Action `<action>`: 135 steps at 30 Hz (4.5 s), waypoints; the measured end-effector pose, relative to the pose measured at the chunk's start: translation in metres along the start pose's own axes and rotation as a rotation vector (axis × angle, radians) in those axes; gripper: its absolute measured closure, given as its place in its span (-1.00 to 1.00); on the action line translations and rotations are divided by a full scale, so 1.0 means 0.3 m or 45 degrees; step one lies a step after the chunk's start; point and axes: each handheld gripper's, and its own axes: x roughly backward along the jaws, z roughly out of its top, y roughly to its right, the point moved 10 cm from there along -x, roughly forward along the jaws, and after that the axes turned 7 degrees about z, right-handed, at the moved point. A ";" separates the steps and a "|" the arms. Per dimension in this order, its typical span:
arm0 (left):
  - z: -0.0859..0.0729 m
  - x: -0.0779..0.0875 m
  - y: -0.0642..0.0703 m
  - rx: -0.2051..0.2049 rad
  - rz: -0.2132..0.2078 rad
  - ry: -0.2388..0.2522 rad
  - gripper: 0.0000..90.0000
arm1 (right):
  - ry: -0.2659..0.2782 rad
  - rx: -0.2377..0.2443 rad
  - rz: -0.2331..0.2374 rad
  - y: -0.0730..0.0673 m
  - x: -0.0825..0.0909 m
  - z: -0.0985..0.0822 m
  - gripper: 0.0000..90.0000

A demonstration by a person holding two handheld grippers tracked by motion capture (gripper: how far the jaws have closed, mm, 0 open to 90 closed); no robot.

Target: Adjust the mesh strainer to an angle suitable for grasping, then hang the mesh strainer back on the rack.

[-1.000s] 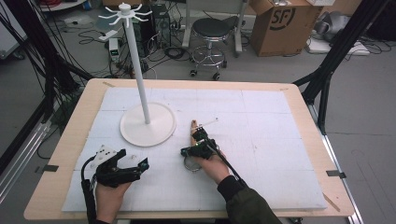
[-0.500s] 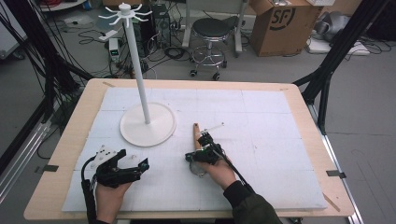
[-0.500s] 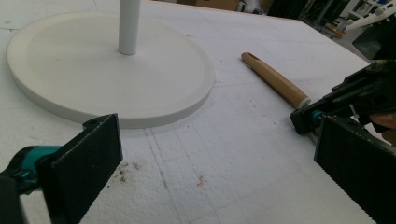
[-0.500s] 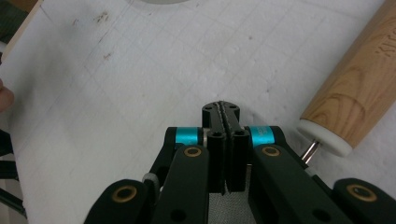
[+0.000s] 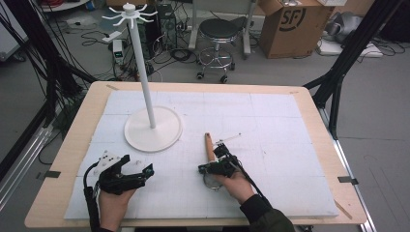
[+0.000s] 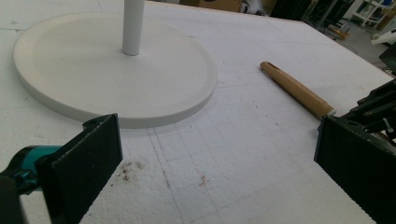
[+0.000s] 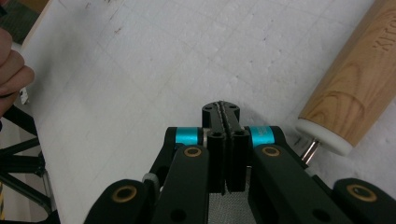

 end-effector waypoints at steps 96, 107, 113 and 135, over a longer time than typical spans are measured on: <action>-0.001 -0.005 0.005 -0.001 -0.006 -0.006 -0.96 | 0.102 -0.021 -0.021 0.058 0.034 0.106 0.13; -0.003 -0.007 0.010 -0.008 -0.012 -0.012 -0.96 | 0.089 0.014 -0.096 0.053 0.013 0.089 0.14; -0.003 -0.007 0.013 -0.010 -0.010 -0.012 -0.96 | 0.077 0.130 -0.230 0.045 0.003 0.079 0.23; -0.006 -0.013 0.022 -0.021 -0.015 -0.021 -0.96 | 0.073 0.325 -0.475 0.042 -0.014 0.063 0.42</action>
